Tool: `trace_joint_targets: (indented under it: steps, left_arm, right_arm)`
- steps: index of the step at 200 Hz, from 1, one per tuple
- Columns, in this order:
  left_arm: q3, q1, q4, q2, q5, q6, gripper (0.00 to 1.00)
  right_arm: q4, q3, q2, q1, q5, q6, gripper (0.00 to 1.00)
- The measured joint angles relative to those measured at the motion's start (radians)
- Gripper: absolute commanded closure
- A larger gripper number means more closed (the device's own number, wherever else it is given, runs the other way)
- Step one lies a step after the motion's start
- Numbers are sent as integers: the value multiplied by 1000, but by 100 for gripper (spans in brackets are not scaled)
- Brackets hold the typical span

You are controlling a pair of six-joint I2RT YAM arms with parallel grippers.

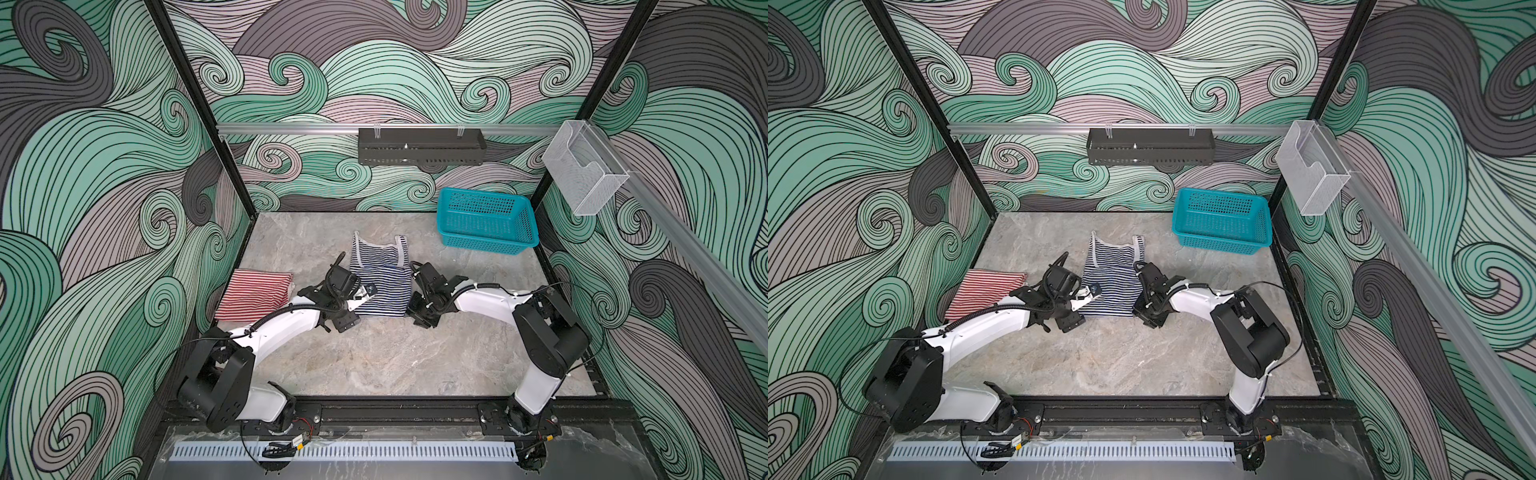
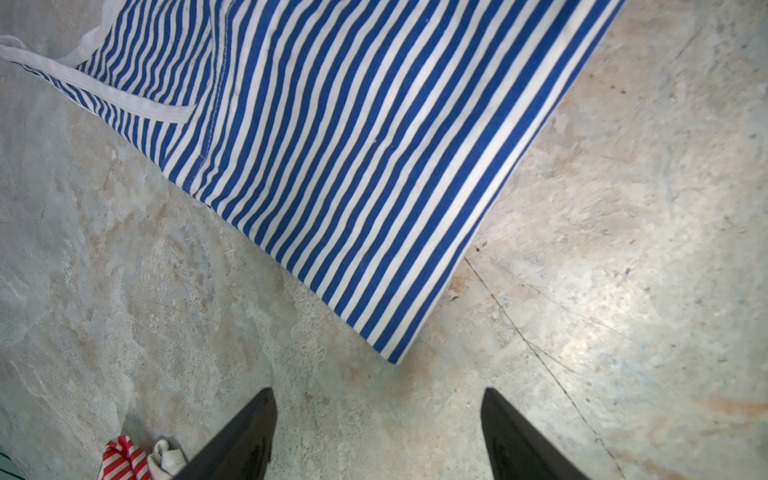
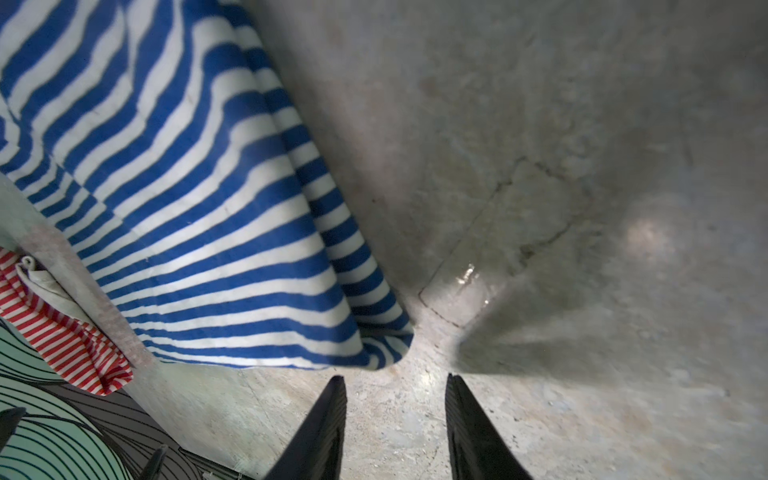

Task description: Fold and stack the tank tops

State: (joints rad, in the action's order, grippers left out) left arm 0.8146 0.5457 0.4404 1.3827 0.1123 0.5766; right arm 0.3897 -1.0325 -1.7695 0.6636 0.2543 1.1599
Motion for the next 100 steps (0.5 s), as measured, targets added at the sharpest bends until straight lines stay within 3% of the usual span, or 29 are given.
trace_joint_targets:
  steps: [100]
  left_arm:
    - [-3,0,-19,0,0,0,20]
  right_arm:
    - [0,-76,-82,-45,25,-26,56]
